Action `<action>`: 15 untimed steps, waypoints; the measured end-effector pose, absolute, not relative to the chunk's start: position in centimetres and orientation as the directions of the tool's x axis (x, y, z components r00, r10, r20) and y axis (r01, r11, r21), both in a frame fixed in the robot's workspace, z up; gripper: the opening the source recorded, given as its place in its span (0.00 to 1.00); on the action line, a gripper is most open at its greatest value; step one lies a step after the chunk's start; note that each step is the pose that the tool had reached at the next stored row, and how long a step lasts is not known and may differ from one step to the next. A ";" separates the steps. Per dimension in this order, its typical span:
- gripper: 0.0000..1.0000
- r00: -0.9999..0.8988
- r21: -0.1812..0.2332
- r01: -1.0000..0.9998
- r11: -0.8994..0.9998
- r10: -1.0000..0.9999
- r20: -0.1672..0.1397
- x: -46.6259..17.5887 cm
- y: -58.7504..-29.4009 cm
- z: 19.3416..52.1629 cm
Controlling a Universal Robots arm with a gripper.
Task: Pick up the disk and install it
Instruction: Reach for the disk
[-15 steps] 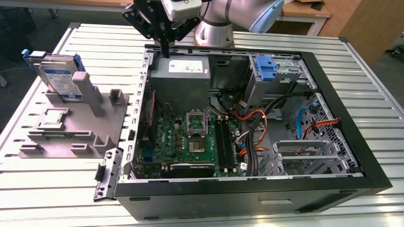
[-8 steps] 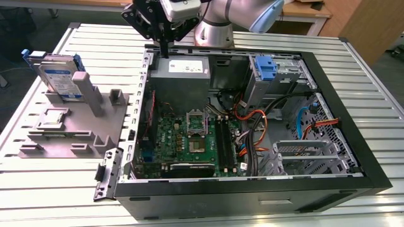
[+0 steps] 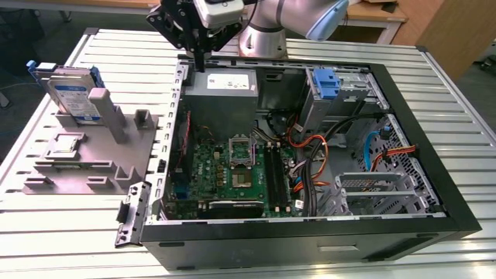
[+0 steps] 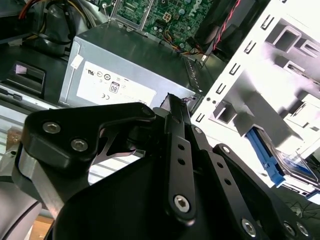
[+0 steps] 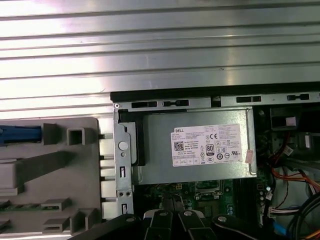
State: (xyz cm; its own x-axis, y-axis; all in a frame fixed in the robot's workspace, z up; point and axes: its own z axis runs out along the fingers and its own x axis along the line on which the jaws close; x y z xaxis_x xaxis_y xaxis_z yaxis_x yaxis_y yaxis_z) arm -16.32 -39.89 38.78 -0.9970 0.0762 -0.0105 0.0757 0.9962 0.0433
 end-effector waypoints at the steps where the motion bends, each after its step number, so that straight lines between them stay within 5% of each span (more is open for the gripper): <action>1: 0.10 -0.997 0.043 0.076 0.996 0.076 -0.010 -16.3 -39.9 38.8; 15: 0.10 -0.997 0.043 0.076 0.996 0.076 -0.004 -16.7 -39.9 38.6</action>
